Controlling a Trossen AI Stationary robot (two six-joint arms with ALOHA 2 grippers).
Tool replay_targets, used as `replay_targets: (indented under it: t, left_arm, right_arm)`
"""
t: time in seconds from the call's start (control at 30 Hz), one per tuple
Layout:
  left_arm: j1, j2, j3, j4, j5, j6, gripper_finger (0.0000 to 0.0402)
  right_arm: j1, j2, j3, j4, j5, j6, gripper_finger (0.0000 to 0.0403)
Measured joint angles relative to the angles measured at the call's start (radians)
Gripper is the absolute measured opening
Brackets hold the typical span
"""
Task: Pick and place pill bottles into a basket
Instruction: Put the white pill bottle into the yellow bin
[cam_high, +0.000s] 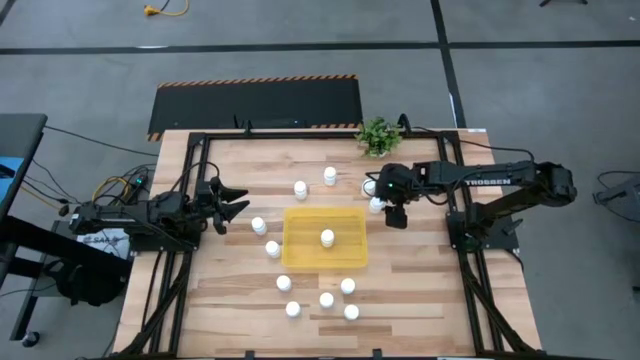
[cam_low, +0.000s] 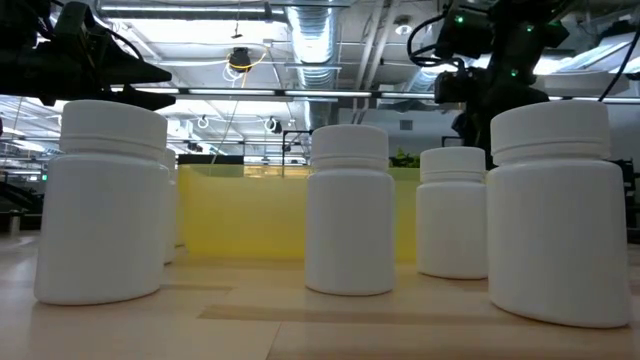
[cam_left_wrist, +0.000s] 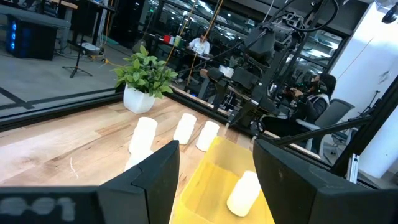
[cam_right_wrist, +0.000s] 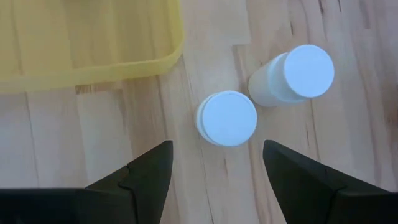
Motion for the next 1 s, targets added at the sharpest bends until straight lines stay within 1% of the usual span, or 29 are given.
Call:
replay_targets:
  t: [0.3, 0.47, 0.63, 0.77, 1.0]
  left_arm:
    - [0.0, 0.0, 0.0, 0.0, 0.0, 0.0, 0.0194]
    - [0.0, 0.0, 0.0, 0.0, 0.0, 0.0, 0.0194]
    - [0.0, 0.0, 0.0, 0.0, 0.0, 0.0, 0.0194]
    - [0.0, 0.0, 0.0, 0.0, 0.0, 0.0, 0.0194]
    - [0.0, 0.0, 0.0, 0.0, 0.0, 0.0, 0.0194]
  right_arm:
    - [0.0, 0.001, 0.07, -0.016, 0.0, 0.008, 0.0244]
    - [0.0, 0.072, 0.108, -0.077, 0.0, -0.005, 0.0244]
    - [0.009, 0.145, 0.135, -0.092, 0.0, -0.029, 0.0244]
    - [0.008, 0.166, 0.156, -0.09, 0.0, -0.036, 0.0244]
    - [0.007, 0.164, 0.179, -0.094, 0.002, -0.036, 0.0244]
